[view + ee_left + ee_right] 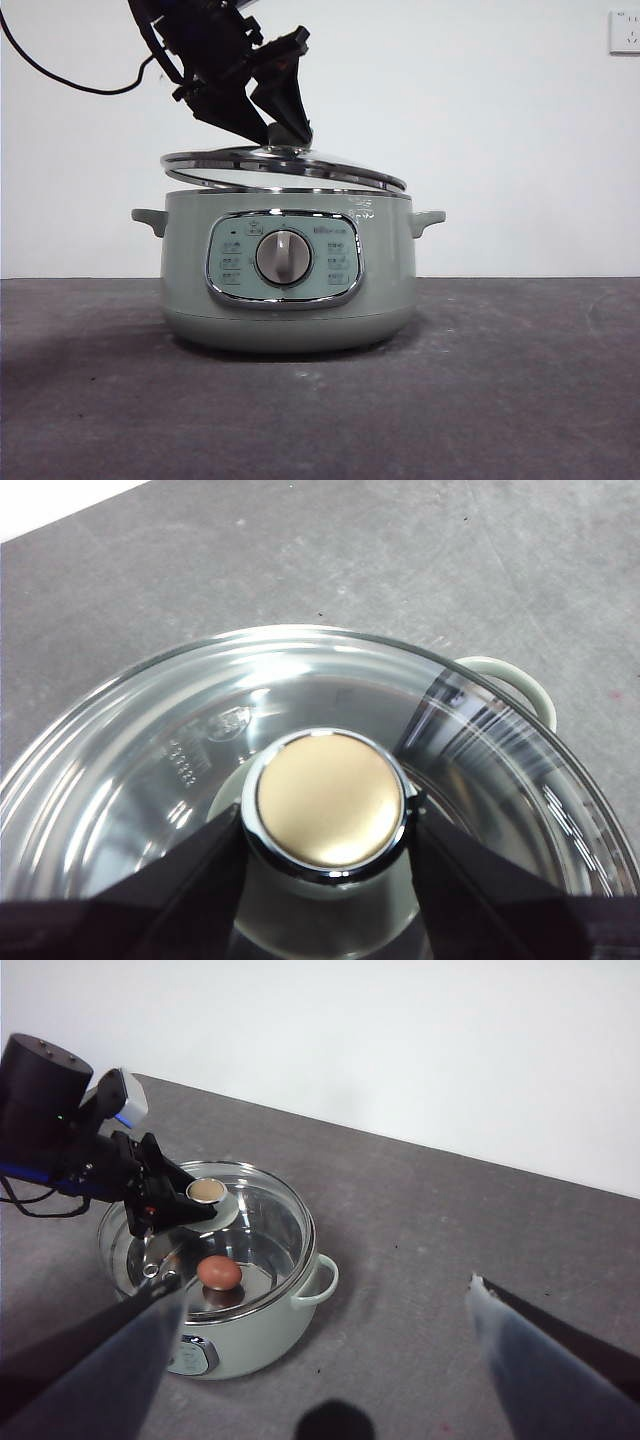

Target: Pick up the egg,open the lid,put the egg in the pot,close the lid

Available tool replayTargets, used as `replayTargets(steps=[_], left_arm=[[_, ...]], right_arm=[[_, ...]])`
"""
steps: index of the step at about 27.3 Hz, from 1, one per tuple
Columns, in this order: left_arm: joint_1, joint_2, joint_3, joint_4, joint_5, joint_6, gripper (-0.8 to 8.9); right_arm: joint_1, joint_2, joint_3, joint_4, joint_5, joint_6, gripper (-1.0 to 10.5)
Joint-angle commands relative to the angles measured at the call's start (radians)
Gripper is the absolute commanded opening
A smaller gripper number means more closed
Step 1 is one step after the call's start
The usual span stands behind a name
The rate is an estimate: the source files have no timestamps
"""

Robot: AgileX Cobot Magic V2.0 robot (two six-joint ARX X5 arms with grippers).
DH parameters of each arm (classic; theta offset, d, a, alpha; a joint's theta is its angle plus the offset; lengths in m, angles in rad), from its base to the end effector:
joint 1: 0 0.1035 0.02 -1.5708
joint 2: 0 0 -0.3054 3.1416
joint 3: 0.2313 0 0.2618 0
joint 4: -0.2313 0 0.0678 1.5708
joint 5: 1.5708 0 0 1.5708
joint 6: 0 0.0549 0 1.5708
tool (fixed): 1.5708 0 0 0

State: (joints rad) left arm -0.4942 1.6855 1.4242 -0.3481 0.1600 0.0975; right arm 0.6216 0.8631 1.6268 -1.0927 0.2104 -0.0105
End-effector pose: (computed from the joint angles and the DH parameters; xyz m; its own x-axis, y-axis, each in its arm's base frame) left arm 0.3627 -0.2053 0.3292 0.6371 -0.5242 -0.5651 0.6296 0.7769 -0.0109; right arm 0.0709 0.0367 0.5159 0.8740 0.3692 -0.3160 -0.4115 0.9081 -0.0774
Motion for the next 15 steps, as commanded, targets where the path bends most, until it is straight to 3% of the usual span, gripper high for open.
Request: replayTargets(steps=[1,11,14,15], left_arm=[[-0.004,0.018,0.003,0.039,0.005,0.011,-0.08],[-0.011,0.03,0.003,0.006,0.004,0.007,-0.06],[-0.011,0.03,0.003,-0.036,0.003,0.006,0.38],[-0.01,0.03,0.003,-0.048,0.002,0.006,1.09]], right_arm=[[0.001,-0.001,0.0,0.006,0.002,0.013,4.7],[0.001,-0.001,0.0,-0.008,0.0,0.013,4.7],[0.001,-0.001,0.0,-0.025,-0.002,0.013,4.7],[0.001,-0.001,0.0,-0.035,-0.002,0.013,4.7]])
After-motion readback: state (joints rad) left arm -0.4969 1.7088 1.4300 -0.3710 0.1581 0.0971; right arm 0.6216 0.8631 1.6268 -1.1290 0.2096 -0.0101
